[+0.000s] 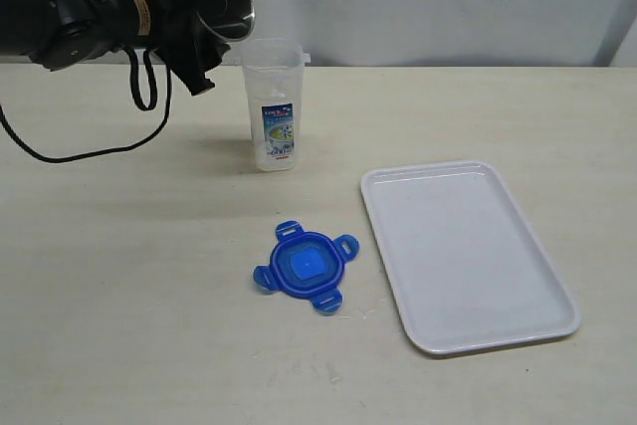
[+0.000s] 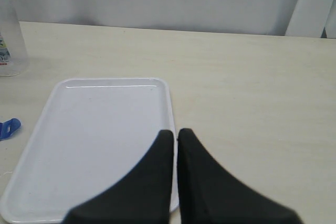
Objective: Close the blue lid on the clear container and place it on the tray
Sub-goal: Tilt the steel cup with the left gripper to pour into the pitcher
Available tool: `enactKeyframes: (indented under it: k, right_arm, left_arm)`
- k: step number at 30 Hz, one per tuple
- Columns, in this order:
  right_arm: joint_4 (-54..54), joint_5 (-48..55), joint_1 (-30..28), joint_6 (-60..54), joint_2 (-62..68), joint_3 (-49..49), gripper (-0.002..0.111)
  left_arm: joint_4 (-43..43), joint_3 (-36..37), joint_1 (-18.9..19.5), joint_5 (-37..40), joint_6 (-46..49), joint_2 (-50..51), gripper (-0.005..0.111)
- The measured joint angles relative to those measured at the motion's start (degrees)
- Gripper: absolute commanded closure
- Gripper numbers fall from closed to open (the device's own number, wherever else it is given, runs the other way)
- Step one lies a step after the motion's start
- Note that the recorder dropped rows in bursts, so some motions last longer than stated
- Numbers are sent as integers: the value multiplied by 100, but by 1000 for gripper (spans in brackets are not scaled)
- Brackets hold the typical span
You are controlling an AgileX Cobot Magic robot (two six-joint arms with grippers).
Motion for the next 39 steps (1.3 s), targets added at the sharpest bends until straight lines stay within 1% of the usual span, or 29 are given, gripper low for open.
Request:
enactKeyframes:
  k: [29, 39]
  right_arm:
    - [52, 0, 0, 0, 0, 0, 104]
    - [52, 0, 0, 0, 0, 0, 104]
  left_arm:
    - [62, 0, 0, 0, 63, 0, 107]
    - [62, -22, -52, 0, 146, 0, 107]
